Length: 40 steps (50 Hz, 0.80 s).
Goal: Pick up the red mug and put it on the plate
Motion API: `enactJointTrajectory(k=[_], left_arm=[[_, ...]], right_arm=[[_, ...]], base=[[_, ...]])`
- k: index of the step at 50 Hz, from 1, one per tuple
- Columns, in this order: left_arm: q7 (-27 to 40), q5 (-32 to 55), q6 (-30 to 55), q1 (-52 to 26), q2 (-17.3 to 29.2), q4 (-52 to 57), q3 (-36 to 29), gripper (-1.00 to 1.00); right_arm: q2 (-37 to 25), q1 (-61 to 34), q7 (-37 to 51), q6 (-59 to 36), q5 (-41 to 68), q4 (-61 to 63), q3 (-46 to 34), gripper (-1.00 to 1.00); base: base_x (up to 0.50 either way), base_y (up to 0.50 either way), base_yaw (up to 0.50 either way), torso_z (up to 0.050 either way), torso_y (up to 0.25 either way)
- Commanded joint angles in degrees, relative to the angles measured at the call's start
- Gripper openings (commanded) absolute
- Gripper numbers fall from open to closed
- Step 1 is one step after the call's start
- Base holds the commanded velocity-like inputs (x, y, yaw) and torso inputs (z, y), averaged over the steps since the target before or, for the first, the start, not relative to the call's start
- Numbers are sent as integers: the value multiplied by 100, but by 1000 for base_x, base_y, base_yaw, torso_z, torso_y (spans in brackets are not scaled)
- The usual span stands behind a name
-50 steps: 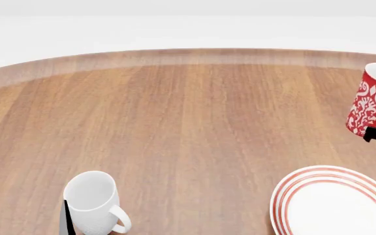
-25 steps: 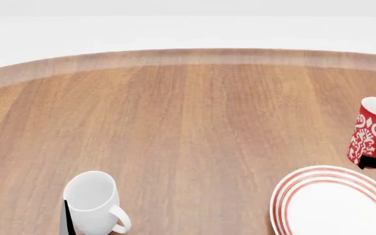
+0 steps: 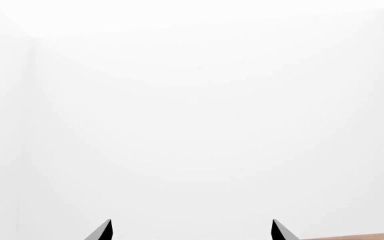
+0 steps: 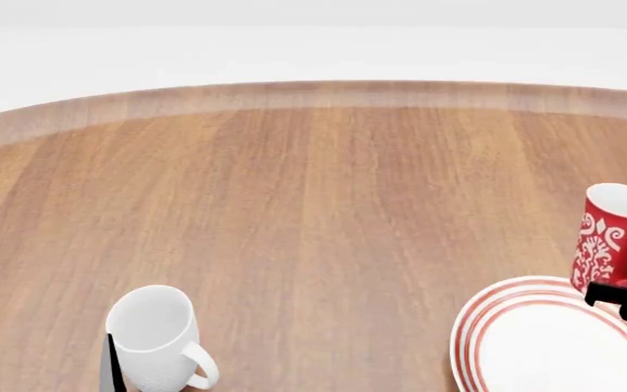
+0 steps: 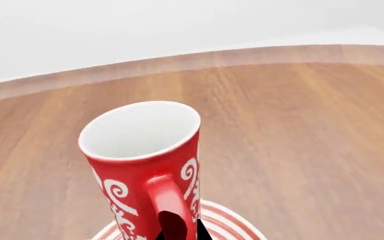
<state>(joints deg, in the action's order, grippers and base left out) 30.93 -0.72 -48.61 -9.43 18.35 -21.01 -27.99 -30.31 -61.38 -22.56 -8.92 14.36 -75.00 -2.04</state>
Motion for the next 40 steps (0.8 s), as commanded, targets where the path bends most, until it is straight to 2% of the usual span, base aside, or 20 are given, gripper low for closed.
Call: enactJointTrajectory(k=[1,21,40], left_arm=[[3,8,27,-1,11,14,-17,100],[18,17,58,-2,25,30,-38,100],[31,26,51,-9,35,26,-58,100]], right_arm=[[158,183,-449,476,-465,5,791,-100],[357,506,-423,1022,-994,3,2150,-100],[492,553,-55,1748,-1473,3,2116,-100]], base=[[0,0,0,0,10],[0,0,0,0,0],[0,0,0,0,1]])
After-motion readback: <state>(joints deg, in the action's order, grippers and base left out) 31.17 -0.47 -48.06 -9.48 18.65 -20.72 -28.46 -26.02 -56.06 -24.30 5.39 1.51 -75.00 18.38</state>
